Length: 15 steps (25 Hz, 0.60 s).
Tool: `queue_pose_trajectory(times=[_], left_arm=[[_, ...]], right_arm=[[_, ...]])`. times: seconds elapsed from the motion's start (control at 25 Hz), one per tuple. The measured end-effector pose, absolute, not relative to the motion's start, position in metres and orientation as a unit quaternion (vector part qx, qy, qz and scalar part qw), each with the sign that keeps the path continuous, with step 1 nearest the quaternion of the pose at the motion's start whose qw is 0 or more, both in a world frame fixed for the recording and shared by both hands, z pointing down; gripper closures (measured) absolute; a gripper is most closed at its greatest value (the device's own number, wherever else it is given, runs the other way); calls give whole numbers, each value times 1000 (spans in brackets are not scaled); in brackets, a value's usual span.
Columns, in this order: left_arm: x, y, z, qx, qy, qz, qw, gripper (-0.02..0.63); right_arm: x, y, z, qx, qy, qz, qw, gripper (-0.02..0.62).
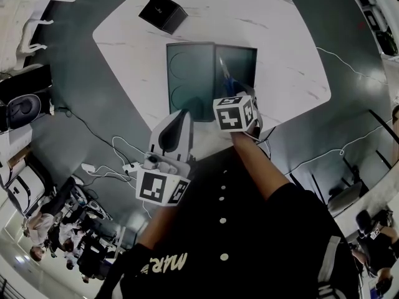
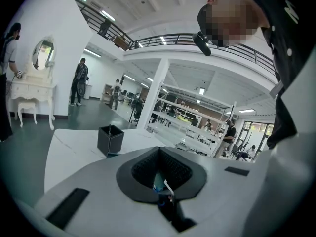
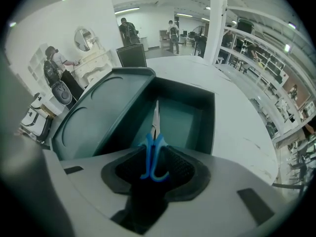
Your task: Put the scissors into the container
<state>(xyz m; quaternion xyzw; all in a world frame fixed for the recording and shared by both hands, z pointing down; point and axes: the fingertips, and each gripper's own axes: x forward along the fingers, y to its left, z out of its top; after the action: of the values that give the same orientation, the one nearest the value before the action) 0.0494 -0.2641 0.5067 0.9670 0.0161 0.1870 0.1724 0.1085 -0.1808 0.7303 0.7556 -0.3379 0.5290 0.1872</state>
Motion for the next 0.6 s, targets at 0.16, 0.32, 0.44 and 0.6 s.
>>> queue_pose_trajectory(times=[0.16,0.32,0.44,0.6], left_arm=[[48,-266,507,967,15,187,173,580],[47,-267,505,967,16,186,172,580],[45,-267,503,968,15,184,169,580],[44,-268,499,970,16,177,164,580]], right_arm=[[108,-181,731,754,-338,529,191,449],[108,-181,731,756,-337,530,188,449],[109,-180,727,759,-339,525,182,465],[110,-181,718,766,-361,514,139,491]])
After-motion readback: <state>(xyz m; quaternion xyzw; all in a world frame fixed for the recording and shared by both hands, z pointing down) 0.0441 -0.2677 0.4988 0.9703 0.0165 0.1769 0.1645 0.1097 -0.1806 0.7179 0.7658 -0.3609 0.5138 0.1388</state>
